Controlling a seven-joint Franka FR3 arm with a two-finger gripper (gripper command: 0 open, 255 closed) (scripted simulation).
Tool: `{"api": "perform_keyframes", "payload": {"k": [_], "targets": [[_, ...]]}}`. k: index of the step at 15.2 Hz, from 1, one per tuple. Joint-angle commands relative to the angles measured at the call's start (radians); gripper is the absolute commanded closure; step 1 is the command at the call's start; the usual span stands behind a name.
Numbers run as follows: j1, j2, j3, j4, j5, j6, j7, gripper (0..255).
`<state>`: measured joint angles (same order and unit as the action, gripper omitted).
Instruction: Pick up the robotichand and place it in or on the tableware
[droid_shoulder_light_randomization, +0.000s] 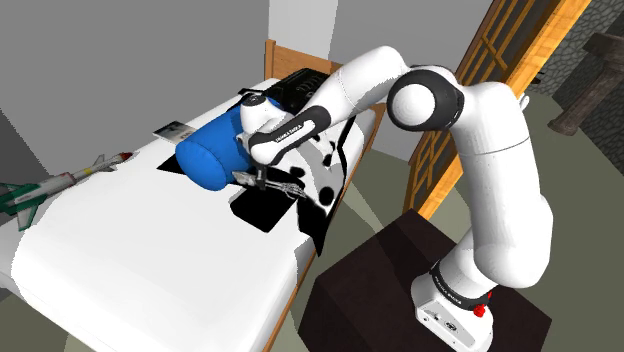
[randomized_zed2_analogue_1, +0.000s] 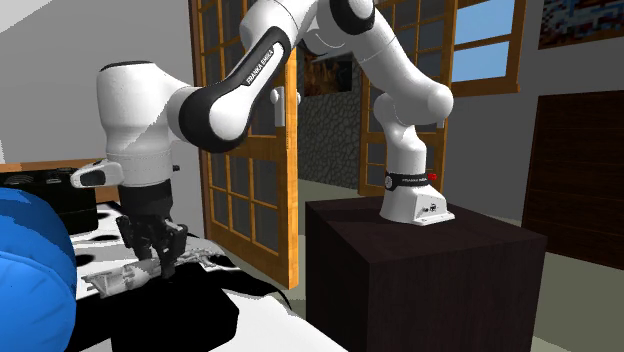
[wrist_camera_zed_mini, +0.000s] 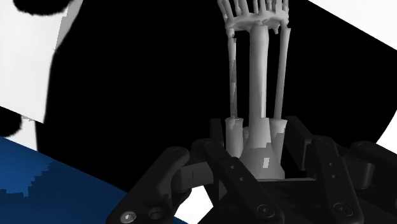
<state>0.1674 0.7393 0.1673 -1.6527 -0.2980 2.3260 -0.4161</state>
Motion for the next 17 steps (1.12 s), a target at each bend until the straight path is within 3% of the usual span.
{"api": "perform_keyframes", "payload": {"k": [1, 12, 13, 17], "targets": [[0.004, 0.02, -0.004, 0.005, -0.005, 0.015, 0.005, 255], [0.009, 0.06, -0.011, 0.017, -0.013, 0.044, 0.012, 255], [0.009, 0.06, -0.011, 0.017, -0.013, 0.044, 0.012, 0], [0.009, 0.06, -0.011, 0.017, -0.013, 0.044, 0.012, 0]]}}
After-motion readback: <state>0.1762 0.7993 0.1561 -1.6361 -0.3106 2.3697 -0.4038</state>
